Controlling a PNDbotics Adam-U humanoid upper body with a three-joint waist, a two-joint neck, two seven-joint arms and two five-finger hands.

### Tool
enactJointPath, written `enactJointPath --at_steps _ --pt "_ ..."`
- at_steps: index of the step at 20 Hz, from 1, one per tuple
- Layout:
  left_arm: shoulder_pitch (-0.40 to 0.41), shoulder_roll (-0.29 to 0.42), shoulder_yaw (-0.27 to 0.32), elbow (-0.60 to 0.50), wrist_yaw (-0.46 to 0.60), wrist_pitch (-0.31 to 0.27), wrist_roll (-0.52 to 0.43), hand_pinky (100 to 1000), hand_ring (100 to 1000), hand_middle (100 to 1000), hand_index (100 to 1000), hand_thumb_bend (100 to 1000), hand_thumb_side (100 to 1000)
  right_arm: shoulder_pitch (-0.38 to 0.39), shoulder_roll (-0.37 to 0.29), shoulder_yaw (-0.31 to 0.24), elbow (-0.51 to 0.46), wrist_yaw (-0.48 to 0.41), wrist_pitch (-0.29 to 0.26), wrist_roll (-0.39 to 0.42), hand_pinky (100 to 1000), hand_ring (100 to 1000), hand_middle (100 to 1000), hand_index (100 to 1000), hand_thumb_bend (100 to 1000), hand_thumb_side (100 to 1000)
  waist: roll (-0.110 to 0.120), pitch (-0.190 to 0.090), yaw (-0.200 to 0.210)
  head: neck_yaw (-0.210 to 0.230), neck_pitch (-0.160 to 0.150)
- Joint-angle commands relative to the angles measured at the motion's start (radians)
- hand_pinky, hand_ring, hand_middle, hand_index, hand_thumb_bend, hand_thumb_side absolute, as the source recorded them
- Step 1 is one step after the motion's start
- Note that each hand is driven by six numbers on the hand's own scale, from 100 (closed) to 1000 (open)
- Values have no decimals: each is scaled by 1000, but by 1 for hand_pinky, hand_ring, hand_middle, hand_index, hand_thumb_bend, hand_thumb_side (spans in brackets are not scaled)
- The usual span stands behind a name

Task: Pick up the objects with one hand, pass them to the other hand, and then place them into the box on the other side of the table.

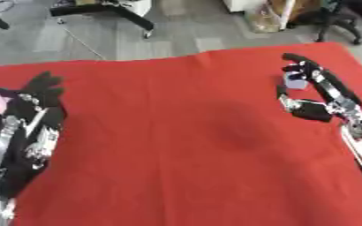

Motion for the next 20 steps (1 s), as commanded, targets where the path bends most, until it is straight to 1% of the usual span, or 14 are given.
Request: enactJointPath --at_steps 1,4,5,6,8,11,12,13,15,18,20 --pt "-12 -25 -39 -19 35 14 -61 841 834 843 979 169 836 -65 -74 0 142 5 2 -40 826 889 978 1000 100 236 -17 -17 4 -90 -5" --pt "-14 -32 -63 -19 48 19 -94 839 830 837 976 173 846 -140 -96 7 286 2 5 -79 830 892 974 1000 100 236 -18 -12 14 -180 -20" --pt "-13 -33 -72 -19 55 21 -103 839 830 836 976 191 822 -162 -99 9 326 10 3 -87 834 895 975 1000 100 252 -18 -10 18 -204 -24" --pt "-13 -33 -80 -19 59 22 -113 839 829 836 976 175 856 -182 -101 9 361 23 1 -95 840 899 975 1000 100 231 -18 -8 21 -223 -27" --pt "-13 -35 -95 -19 60 24 -131 839 829 835 976 174 861 -215 -100 6 423 56 2 -115 861 919 981 1000 100 235 -18 -3 30 -253 -33" --pt "-17 -38 -110 -19 61 23 -149 839 827 833 976 172 865 -247 -100 -5 500 112 22 -165 893 947 992 1000 100 249 -18 4 44 -287 -45" --pt "-20 -38 -114 -19 62 22 -153 839 827 832 976 171 867 -255 -100 -11 523 128 35 -188 900 955 996 1000 100 277 -17 7 50 -298 -51" --pt "-22 -38 -119 -19 62 20 -158 839 827 832 976 170 867 -264 -99 -18 546 137 48 -212 901 956 997 1000 100 295 -17 10 56 -309 -55" --pt "-25 -38 -124 -19 61 17 -165 839 827 831 976 170 870 -277 -98 -26 581 145 60 -250 909 961 998 1000 100 299 -17 16 66 -325 -61" --pt "-33 -38 -129 -19 62 16 -170 838 826 831 976 168 872 -292 -104 -32 623 156 77 -286 917 966 998 1000 100 317 -18 25 81 -346 -68" --pt "-38 -38 -132 -19 63 13 -174 838 826 831 977 166 873 -300 -105 -37 650 154 84 -292 913 960 996 1000 100 392 -17 31 91 -358 -71"
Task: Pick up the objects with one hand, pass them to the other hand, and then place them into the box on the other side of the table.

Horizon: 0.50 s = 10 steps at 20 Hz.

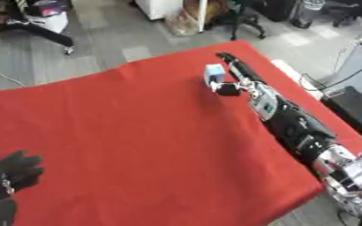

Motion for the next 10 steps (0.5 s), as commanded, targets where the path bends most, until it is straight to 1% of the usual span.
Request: enactJointPath --at_steps 1,2,4,5,6,7,8,9,10 --pt "-18 -3 -7 -19 7 -5 -8 839 826 831 977 166 873 -27 -45 -15 32 0 8 -15 911 958 996 1000 100 411 -14 4 6 -21 -17" --pt "-19 -3 -8 -19 7 -6 -10 839 826 831 978 165 876 -28 -44 -15 40 -5 6 -10 910 956 994 1000 100 443 -13 6 9 -24 -18" --pt "-21 -3 -9 -19 7 -8 -12 839 825 831 978 165 877 -29 -40 -12 51 -10 0 6 903 948 985 993 100 464 -12 9 13 -31 -19" --pt "-22 -3 -9 -19 7 -9 -13 839 825 831 978 165 878 -28 -38 -10 55 -11 0 13 893 938 974 984 100 461 -11 10 14 -34 -20" --pt "-23 -4 -10 -19 8 -9 -14 839 825 831 978 165 878 -28 -35 -9 57 -11 0 20 888 933 970 981 100 440 -10 10 15 -36 -20" --pt "-24 -4 -11 -19 8 -10 -16 839 825 831 979 163 880 -27 -33 -7 60 -8 4 27 830 853 932 953 100 301 -9 11 15 -38 -20" --pt "-25 -5 -12 -19 8 -11 -19 839 824 831 979 162 880 -26 -30 -6 63 -3 7 32 816 829 919 942 100 237 -8 11 16 -40 -21" --pt "-25 -5 -14 -19 7 -13 -22 839 824 831 979 162 881 -25 -27 -5 63 3 10 32 778 760 872 912 100 199 -7 11 17 -42 -22" --pt "-25 -5 -14 -19 6 -14 -24 838 823 830 979 162 882 -24 -26 -6 61 10 11 25 728 680 808 865 100 203 -6 12 17 -43 -22"
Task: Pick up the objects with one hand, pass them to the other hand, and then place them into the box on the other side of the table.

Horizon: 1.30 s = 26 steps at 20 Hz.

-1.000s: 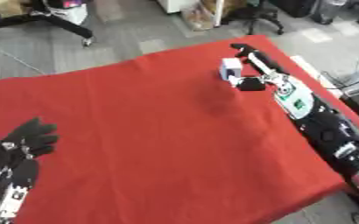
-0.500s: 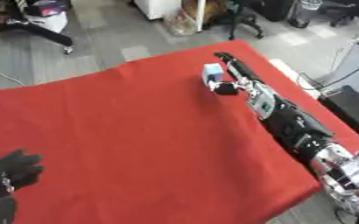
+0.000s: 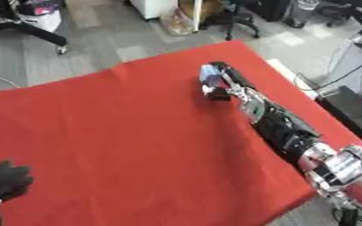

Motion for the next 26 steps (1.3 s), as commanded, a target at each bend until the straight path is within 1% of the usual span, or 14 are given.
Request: enactJointPath --at_steps 1,3,4,6,8,12,16,18,19,20,21,22,23,26 --pt "-12 -1 -4 -19 5 -3 -9 838 823 830 979 162 882 -12 -22 -5 -7 17 4 -15 695 623 754 816 100 208 -6 2 2 -7 -15" --pt "-13 -2 -3 -19 5 -2 -9 838 821 828 979 162 882 -8 -22 -9 -20 24 2 -68 592 506 588 671 100 231 -6 3 2 -10 -16" --pt "-12 -2 -3 -19 5 -1 -9 837 820 828 979 162 883 -6 -22 -12 -28 25 0 -103 563 479 547 626 100 242 -6 3 1 -10 -16" --pt "-12 -2 -3 -19 4 2 -8 837 819 827 980 162 883 0 -20 -17 -51 10 -11 -182 467 382 427 481 100 314 -8 3 0 -9 -17" --pt "-11 -3 -1 -19 4 5 -7 837 818 826 980 162 883 9 -18 -16 -84 -29 -34 -246 412 295 347 394 100 409 -9 2 -2 -5 -18" --pt "-4 -4 3 -18 3 18 1 836 816 825 980 162 886 34 -27 5 -200 -81 -86 -285 396 280 338 379 100 433 -14 -5 -8 4 -17" --pt "5 -6 5 -1 -7 29 11 835 815 823 979 160 892 59 -33 23 -347 -105 -97 -259 421 294 341 389 100 428 -18 -13 -17 12 -16" --pt "7 -7 3 6 -15 27 14 835 814 823 979 158 891 67 -42 33 -388 -65 -78 -215 569 463 502 570 100 334 -19 -17 -18 12 -13" --pt "7 -8 2 8 -19 25 15 835 814 823 979 157 890 69 -43 37 -379 -40 -63 -178 686 664 732 812 100 253 -18 -18 -18 12 -14" --pt "7 -9 1 9 -21 23 15 835 814 823 979 156 889 67 -43 42 -350 -18 -46 -127 754 773 844 927 100 218 -17 -19 -17 10 -16" --pt "7 -10 -1 8 -22 22 15 835 814 823 979 155 891 61 -42 42 -304 4 -26 -74 804 852 915 975 100 100 -15 -20 -15 6 -17" --pt "6 -10 -2 8 -22 22 14 835 814 823 979 154 892 53 -40 36 -256 24 -7 -37 826 884 943 989 100 204 -13 -20 -13 2 -19" --pt "6 -10 -3 7 -23 21 13 835 814 823 979 153 893 43 -37 27 -212 39 8 -18 854 923 977 1000 100 203 -12 -19 -11 -2 -20" --pt "3 -6 -5 -3 -28 19 8 835 814 823 979 150 896 17 -37 -1 -91 59 40 -16 878 948 1000 1000 100 201 -6 -7 -2 -18 -28"
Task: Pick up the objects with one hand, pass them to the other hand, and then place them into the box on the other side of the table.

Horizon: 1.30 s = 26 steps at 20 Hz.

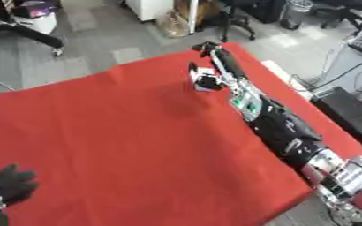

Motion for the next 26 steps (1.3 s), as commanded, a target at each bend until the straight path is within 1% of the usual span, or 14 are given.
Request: enactJointPath --at_steps 1,7,9,10,11,13,16,17,18,19,20,21,23,26 --pt "-10 5 -5 -25 -6 -4 -3 835 814 822 979 150 897 -37 -40 -30 97 24 25 6 878 947 1000 1000 100 202 -2 -4 5 -17 -20" --pt "-16 11 -10 -38 -13 -5 -14 835 814 822 979 148 903 -64 -69 -49 192 7 34 -20 868 928 983 1000 100 199 2 16 29 -43 -32" --pt "-17 10 -11 -38 -13 -7 -15 835 813 822 980 147 903 -66 -70 -47 207 4 36 -14 832 868 893 961 100 198 4 17 31 -44 -32" --pt "-17 10 -11 -38 -13 -7 -15 835 813 822 980 147 903 -67 -70 -47 208 6 34 -16 817 839 829 916 100 199 4 17 30 -44 -32" --pt "-18 10 -11 -38 -13 -8 -16 835 813 822 980 147 902 -67 -69 -48 206 8 32 -27 786 778 689 775 100 203 5 18 30 -43 -31" --pt "-17 9 -11 -38 -12 -7 -16 835 813 820 980 148 903 -64 -67 -53 192 4 25 -73 734 691 493 550 100 220 5 17 28 -40 -29" --pt "-14 8 -10 -37 -12 -3 -16 834 812 819 980 150 905 -58 -66 -57 154 -23 7 -152 686 601 362 399 100 281 2 14 26 -35 -26" --pt "-13 7 -9 -34 -12 -1 -15 833 812 819 980 150 905 -54 -66 -56 133 -41 -2 -174 680 592 348 383 100 294 0 12 24 -31 -25" --pt "-11 6 -9 -30 -13 0 -14 831 811 818 980 151 906 -51 -66 -55 106 -65 -11 -189 669 577 334 368 100 344 -2 9 22 -27 -22" --pt "-9 5 -8 -24 -14 1 -13 831 811 821 980 152 906 -46 -65 -51 71 -96 -21 -196 663 573 331 365 100 387 -4 6 18 -20 -19" --pt "-7 4 -8 -18 -16 1 -11 831 811 821 980 152 906 -40 -64 -47 36 -130 -27 -196 663 573 331 365 100 387 -6 4 15 -14 -17" --pt "-4 4 -7 -10 -18 2 -8 831 810 824 979 150 906 -33 -58 -43 -7 -172 -32 -190 651 565 326 360 100 429 -9 -1 9 -3 -11" --pt "0 5 -3 8 -26 2 2 832 811 824 977 133 892 -8 -29 -26 -144 -302 -27 -159 642 562 322 356 100 456 -15 -12 -5 43 10" --pt "-4 18 1 33 -56 -1 26 831 813 824 974 100 855 57 54 20 -436 -525 39 -81 633 561 320 354 100 470 -23 -32 -28 148 59"
